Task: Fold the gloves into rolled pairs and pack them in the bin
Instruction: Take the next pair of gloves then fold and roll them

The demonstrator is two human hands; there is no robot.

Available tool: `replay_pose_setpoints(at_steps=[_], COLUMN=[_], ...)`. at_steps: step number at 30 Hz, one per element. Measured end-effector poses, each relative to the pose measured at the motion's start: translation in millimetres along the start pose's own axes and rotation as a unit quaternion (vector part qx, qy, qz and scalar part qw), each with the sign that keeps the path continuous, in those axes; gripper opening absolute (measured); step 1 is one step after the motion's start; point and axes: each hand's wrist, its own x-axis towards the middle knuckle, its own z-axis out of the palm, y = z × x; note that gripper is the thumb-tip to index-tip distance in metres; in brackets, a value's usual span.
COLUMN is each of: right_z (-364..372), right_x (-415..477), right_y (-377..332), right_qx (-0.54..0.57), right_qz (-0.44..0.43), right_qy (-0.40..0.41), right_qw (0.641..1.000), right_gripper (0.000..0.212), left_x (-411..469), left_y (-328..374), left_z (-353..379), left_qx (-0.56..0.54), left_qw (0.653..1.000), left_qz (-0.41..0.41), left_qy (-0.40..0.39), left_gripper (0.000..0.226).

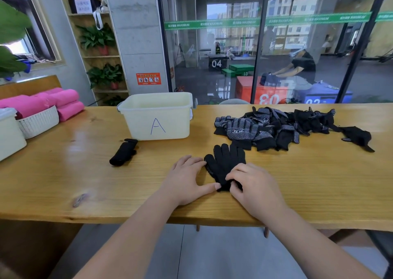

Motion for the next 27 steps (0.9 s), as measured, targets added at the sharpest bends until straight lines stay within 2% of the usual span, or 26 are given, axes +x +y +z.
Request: replay_pose_setpoints(at_steps=[12,17,19,21,22,25,27], right_z=[-2.8,-6.1,-5.5,-3.9,-2.6,3.4,4.5], right_x=[0.3,1.6,4.0,10.7,15.6,35.0,51.2], right_y=[-1.2,-5.6,-2.0,7.1,12.4,27.9,34.0], right_qx=[0.028,0.046,0.099,0.154,0.158,0.084,0.031], right_qz=[0.03,0.027,0.056,0.107,0.129,0.149,0.158], right_qy=[-0.046,-0.042,-0.019,-0.01,-0.037,-0.213,-0.28], right_qw=[0.998,0.998,0.993,0.982,0.978,0.962,0.946], right_gripper=[0.024,0.028,0.027,0.022,0.024,0.052,0.066], left_x=[-3.5,-5.5,-5.4,-4.3,-4.0,-3.7,-3.6], left_y=[1.2,1.4,2.4,4.4,5.2,5.8,4.8], left_z=[-1.2,-1.7,-1.4,-1.1,-1.0,-0.9,-1.1], left_qx=[-0.016,0.002,0.007,0.003,0.001,-0.008,-0.014], left_qw=[1.0,0.996,0.995,0.996,0.997,0.998,0.999], left_qz=[0.005,0.09,0.099,0.086,0.079,0.06,0.051], left_qy=[0.007,0.021,0.024,0.025,0.025,0.017,0.014], left_gripper=[0.106,0.073,0.065,0.065,0.068,0.076,0.079])
